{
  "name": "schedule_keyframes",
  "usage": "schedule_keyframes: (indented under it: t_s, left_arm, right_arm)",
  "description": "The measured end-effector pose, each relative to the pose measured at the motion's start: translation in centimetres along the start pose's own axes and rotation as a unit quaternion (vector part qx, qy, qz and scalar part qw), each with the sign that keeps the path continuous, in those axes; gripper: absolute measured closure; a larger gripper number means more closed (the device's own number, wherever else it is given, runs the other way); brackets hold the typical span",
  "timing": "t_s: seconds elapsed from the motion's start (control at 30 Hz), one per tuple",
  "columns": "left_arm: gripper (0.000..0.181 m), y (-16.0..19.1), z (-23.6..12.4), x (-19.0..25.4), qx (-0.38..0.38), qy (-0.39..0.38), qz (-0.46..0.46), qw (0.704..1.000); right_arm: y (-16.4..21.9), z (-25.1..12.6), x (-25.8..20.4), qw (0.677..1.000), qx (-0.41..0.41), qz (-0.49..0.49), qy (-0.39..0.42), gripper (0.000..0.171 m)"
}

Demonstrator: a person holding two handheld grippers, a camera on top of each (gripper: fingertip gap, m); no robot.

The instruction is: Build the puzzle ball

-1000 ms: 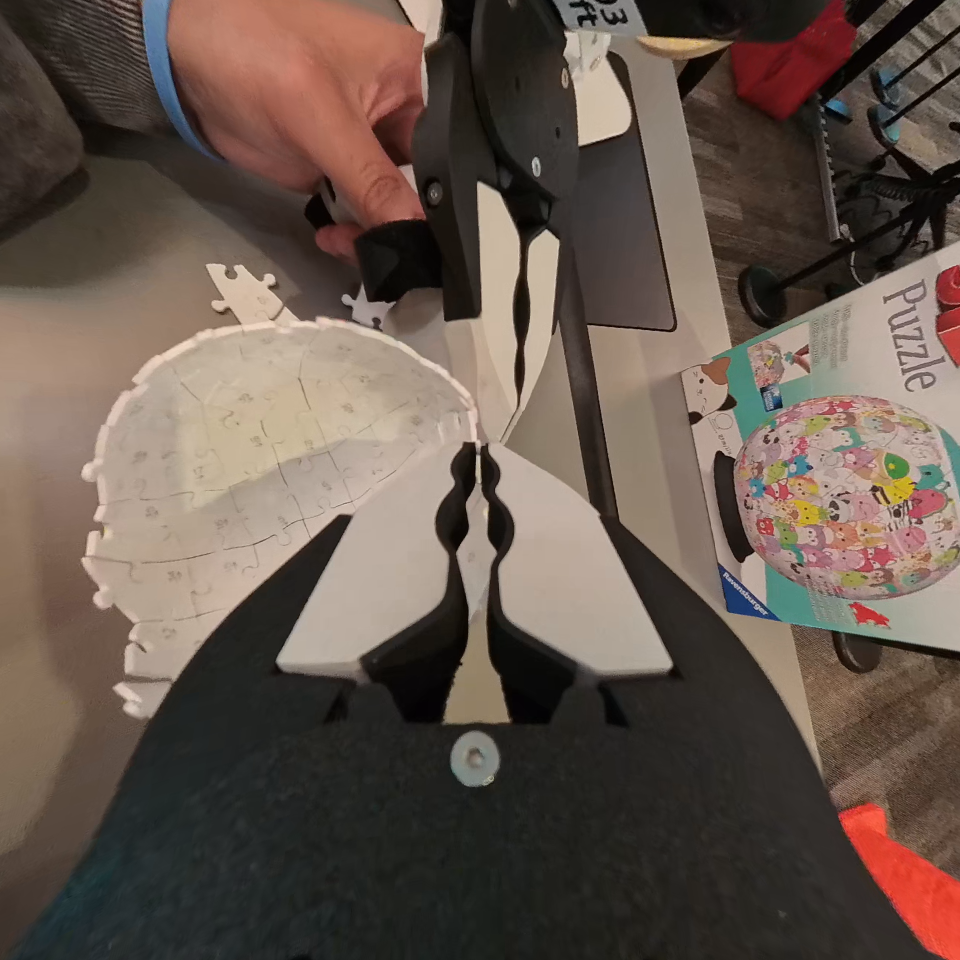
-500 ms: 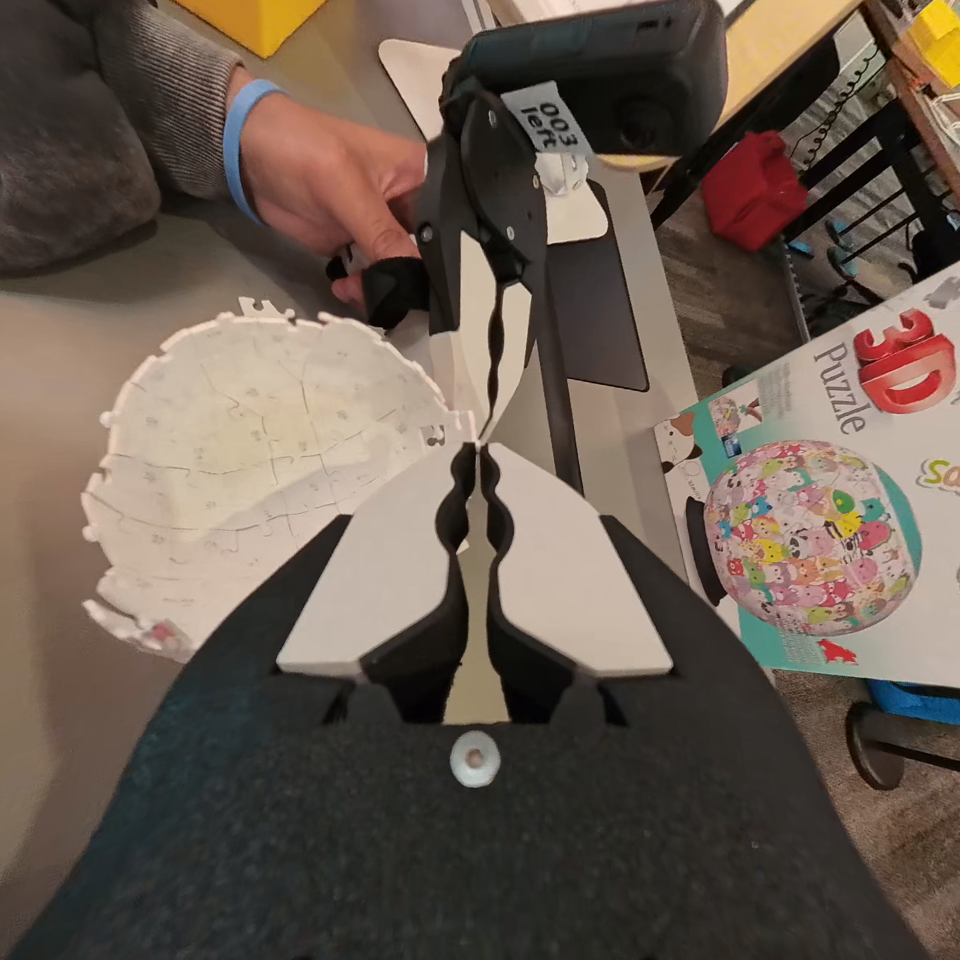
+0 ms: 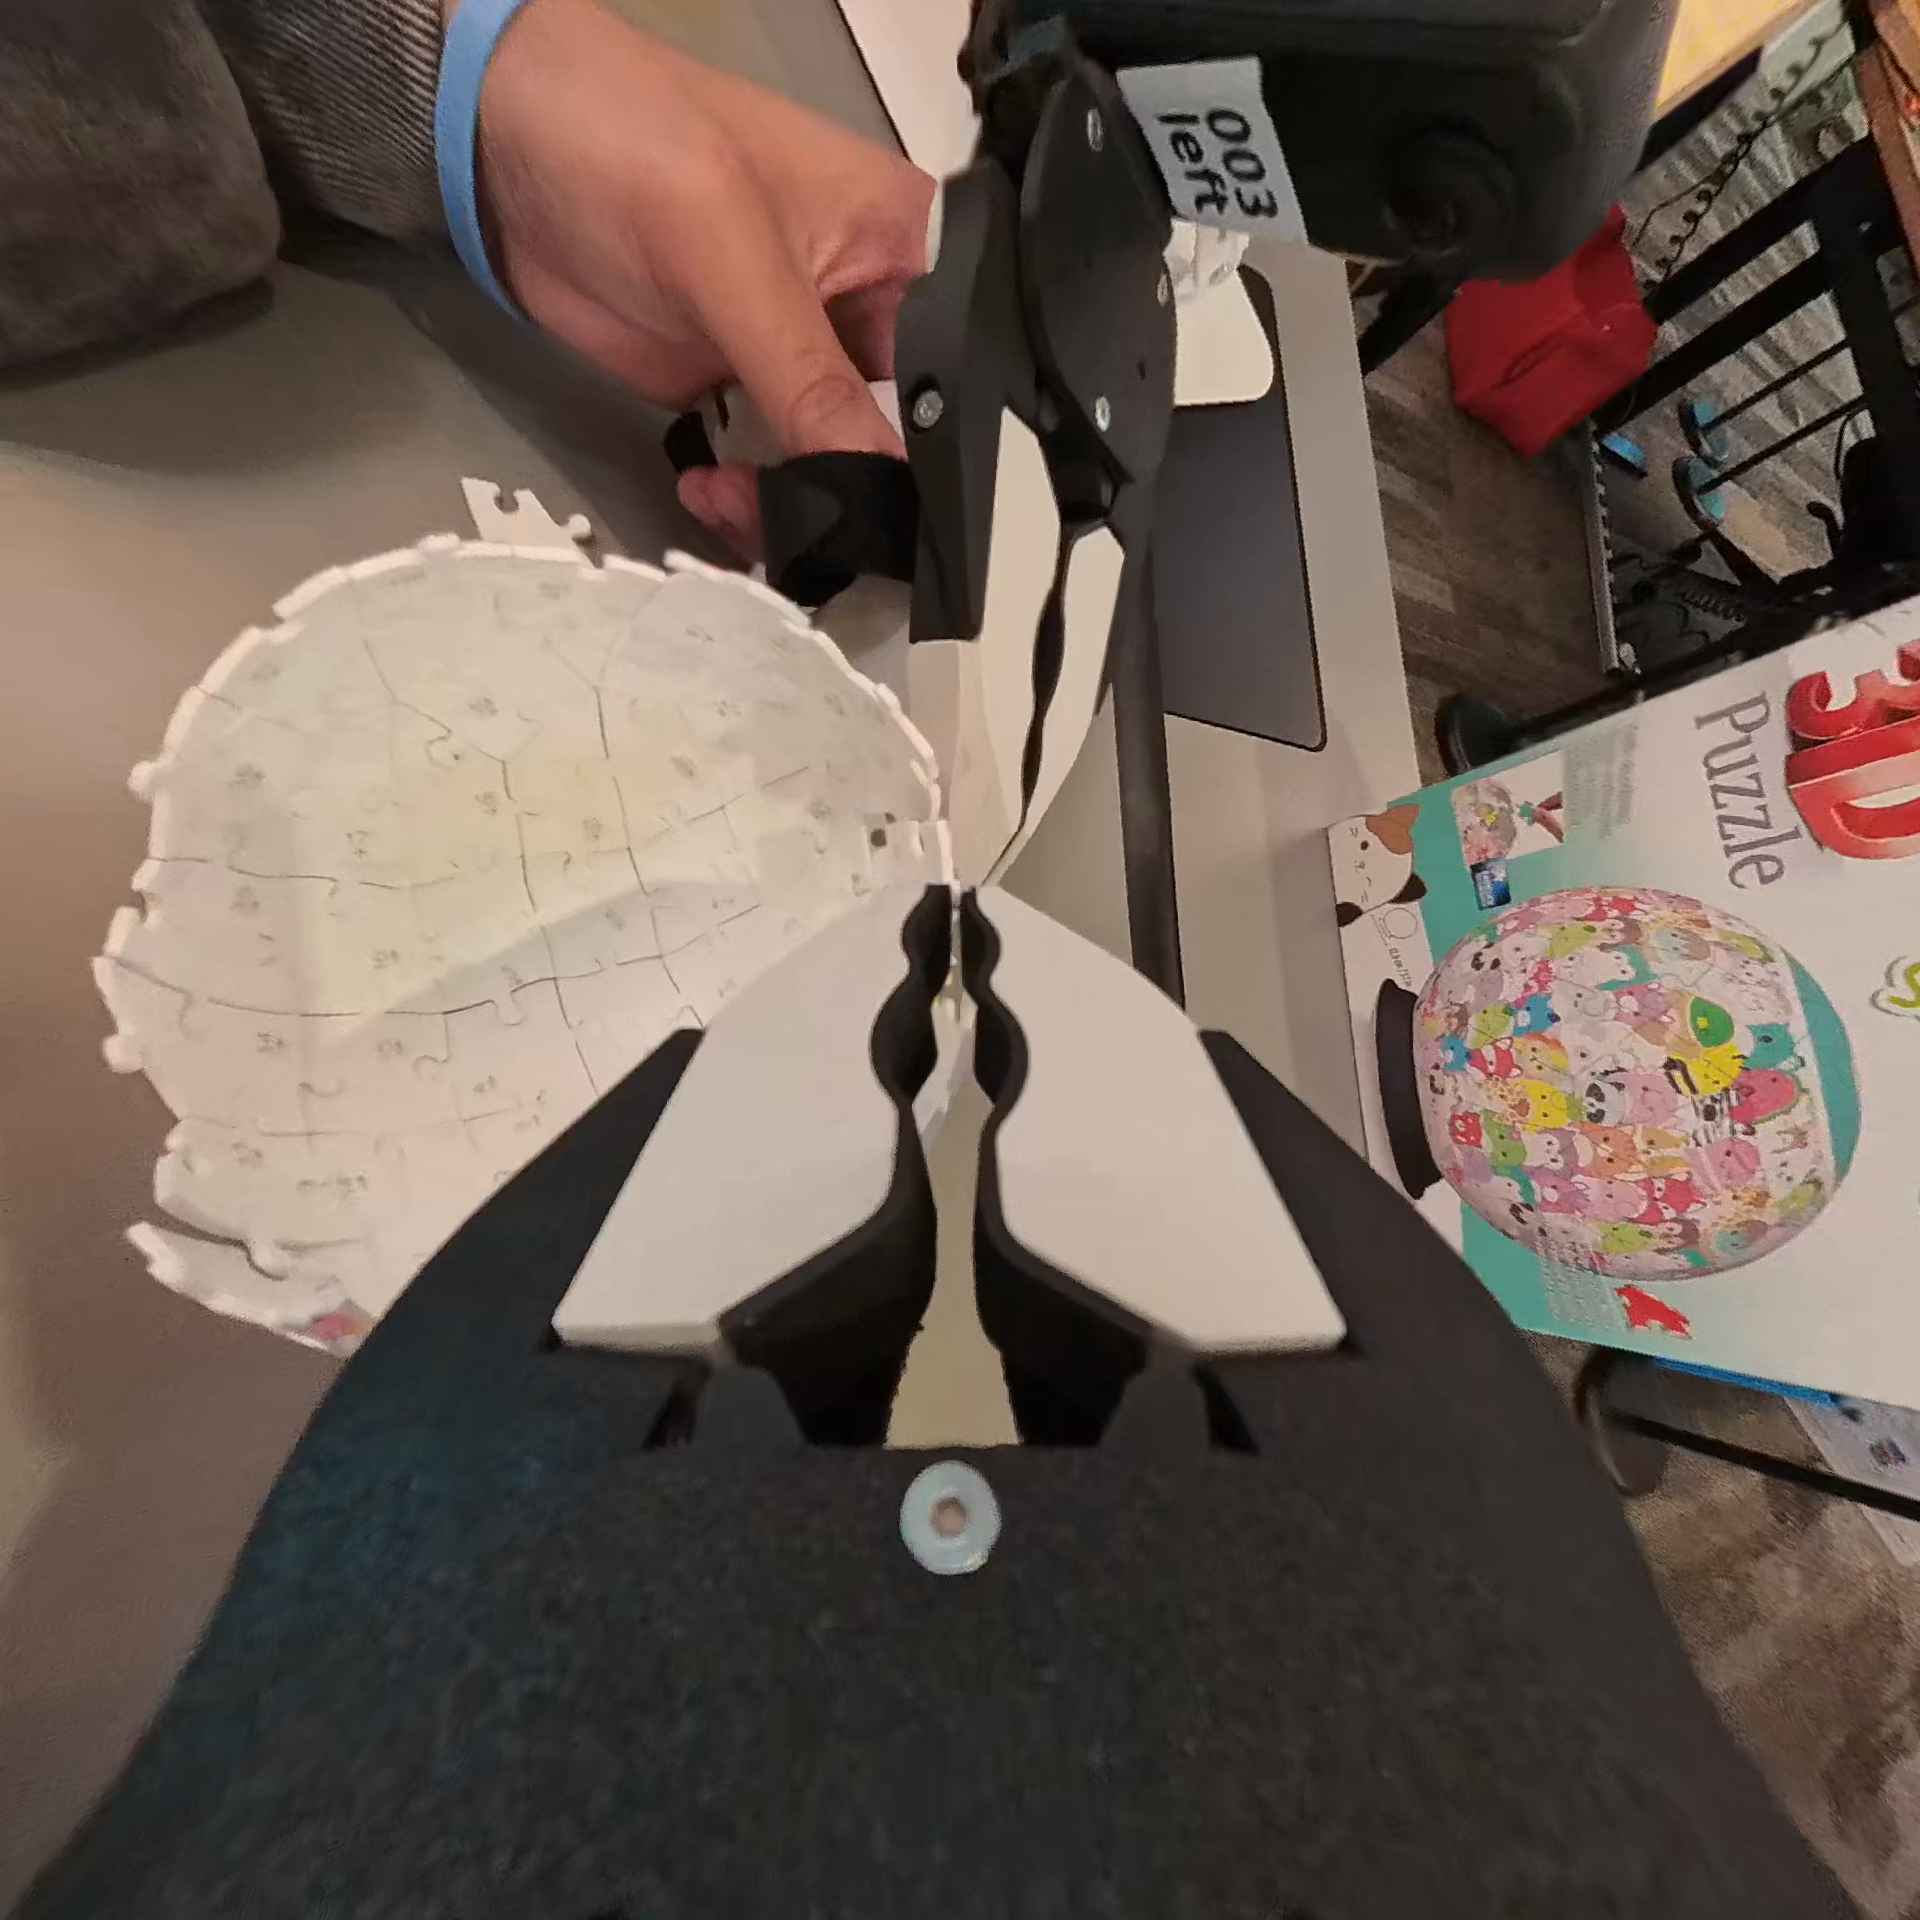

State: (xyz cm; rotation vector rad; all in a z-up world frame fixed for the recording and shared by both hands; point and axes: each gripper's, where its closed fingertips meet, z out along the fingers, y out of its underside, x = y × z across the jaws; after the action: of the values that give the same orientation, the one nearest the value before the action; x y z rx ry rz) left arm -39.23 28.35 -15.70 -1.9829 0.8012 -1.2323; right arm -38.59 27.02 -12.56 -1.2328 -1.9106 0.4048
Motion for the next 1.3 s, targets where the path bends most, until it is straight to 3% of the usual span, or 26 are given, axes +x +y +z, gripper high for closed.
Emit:
schedule_keyframes:
  t_s: [0.3,0.53,0.7,0.83,0.93,1.0,1.1,1.3]
  left_arm:
    - [0.181,-0.9,-1.1,0.0,0.017,-0.008,0.000,1.000]
    - [0.157,-6.5,-5.6,3.7,0.112,-0.007,0.050,0.992]
    - [0.146,-6.5,-4.2,6.7,0.074,0.012,0.103,0.992]
    - [0.149,-7.2,-2.8,7.7,0.076,-0.014,0.132,0.988]
    - [0.178,-8.0,-3.0,8.0,0.097,-0.038,0.148,0.983]
    - [0.179,-7.8,-2.9,7.4,0.077,-0.053,0.128,0.987]
    - [0.179,-7.6,-2.7,6.9,0.064,-0.069,0.116,0.989]
    - [0.179,-6.9,-2.1,7.0,0.039,-0.072,0.128,0.988]
  right_arm:
    - [-1.2,-0.5,0.7,0.996,-0.088,0.020,-0.007,0.169]
    - [-4.9,-3.4,3.0,0.995,0.021,0.091,-0.046,0.169]
    - [-5.9,-5.9,4.9,0.986,0.094,0.136,-0.032,0.169]
    - [-6.8,-6.6,4.6,0.979,0.129,0.150,-0.054,0.169]
    - [-6.6,-6.4,4.5,0.981,0.121,0.140,-0.053,0.169]
    - [-6.0,-6.2,4.7,0.988,0.095,0.114,-0.047,0.169]
    - [-5.6,-6.0,4.8,0.997,0.058,0.047,-0.029,0.151]
    - [-5.9,-5.4,4.3,0.996,0.049,0.043,-0.057,0.155]
